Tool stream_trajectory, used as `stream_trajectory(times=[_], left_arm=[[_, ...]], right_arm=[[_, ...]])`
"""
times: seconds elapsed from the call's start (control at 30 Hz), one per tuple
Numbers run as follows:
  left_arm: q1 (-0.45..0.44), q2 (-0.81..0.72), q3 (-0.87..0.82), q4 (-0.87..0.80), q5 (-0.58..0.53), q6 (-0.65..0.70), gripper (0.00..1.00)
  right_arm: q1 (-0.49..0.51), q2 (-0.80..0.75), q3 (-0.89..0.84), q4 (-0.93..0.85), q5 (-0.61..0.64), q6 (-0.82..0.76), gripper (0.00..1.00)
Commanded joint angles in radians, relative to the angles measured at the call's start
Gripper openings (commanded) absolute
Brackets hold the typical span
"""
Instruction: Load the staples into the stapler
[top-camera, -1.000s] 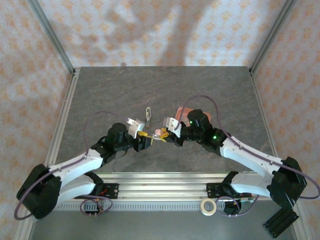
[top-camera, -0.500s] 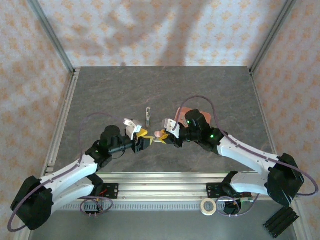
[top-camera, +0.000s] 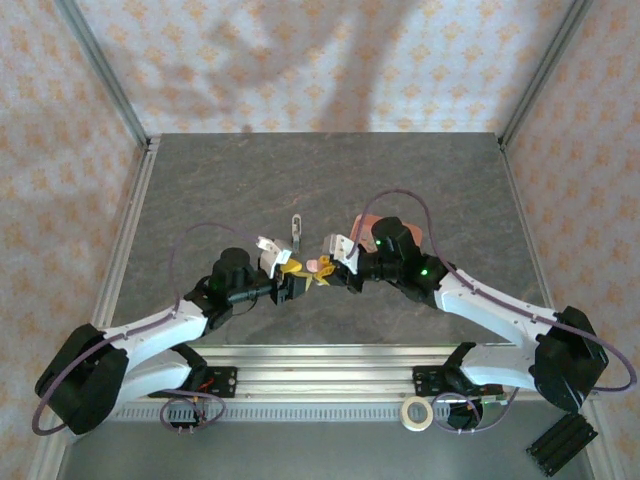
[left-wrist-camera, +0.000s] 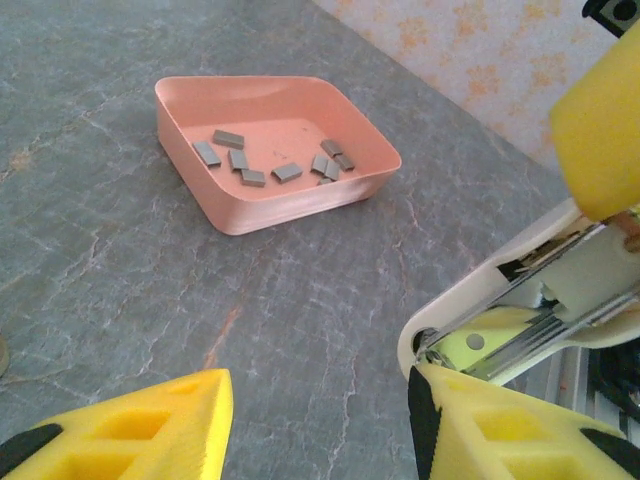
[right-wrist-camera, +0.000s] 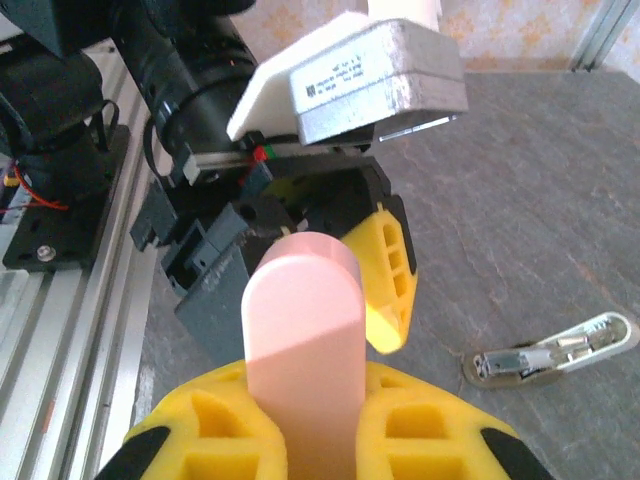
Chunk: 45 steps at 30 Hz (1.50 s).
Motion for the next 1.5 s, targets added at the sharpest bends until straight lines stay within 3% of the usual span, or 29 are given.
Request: stream_trajectory(times=[0.0,0.37,0.67,0.9,0.97,1.13,1.47], left_arm=[[-0.012,0.007,0.01,0.113,0.028,-0.022,0.51],[-0.028,0.033,0.004,0.174,0.043,-0.035,0.51],[-0.028,-0.177,-0.015,-0.068,-0.037,0.128,0.57],[-0.028,-0.249,-0.016,-0.097,0.075,0.284,0.6],[-0.028,-0.244,-0.015,-0.086,0.101,0.307,0.65],[-0.029,-0.21,-0.002,-0.05,0.154,0.335,0.71],[-0.066,-0.098,0.041,0.054,0.221,0.329,0.71]], right_arm=[[0.002,0.036,0.036,0.13,-0.046,0.051,0.0],[0.0,0.073,0.016,0.228,-0.028,0.114,0.0],[-0.052,-0.034,-0.042,0.168,-0.039,0.119,0.0],[-0.064,-0.066,-0.06,0.168,-0.101,0.134,0.0],[-0.064,-0.06,-0.053,0.161,-0.138,0.133,0.0],[-0.064,-0.037,-0.022,0.133,-0.205,0.12,0.0],[-0.064,0.0,0.014,0.114,-0.277,0.116,0.0]])
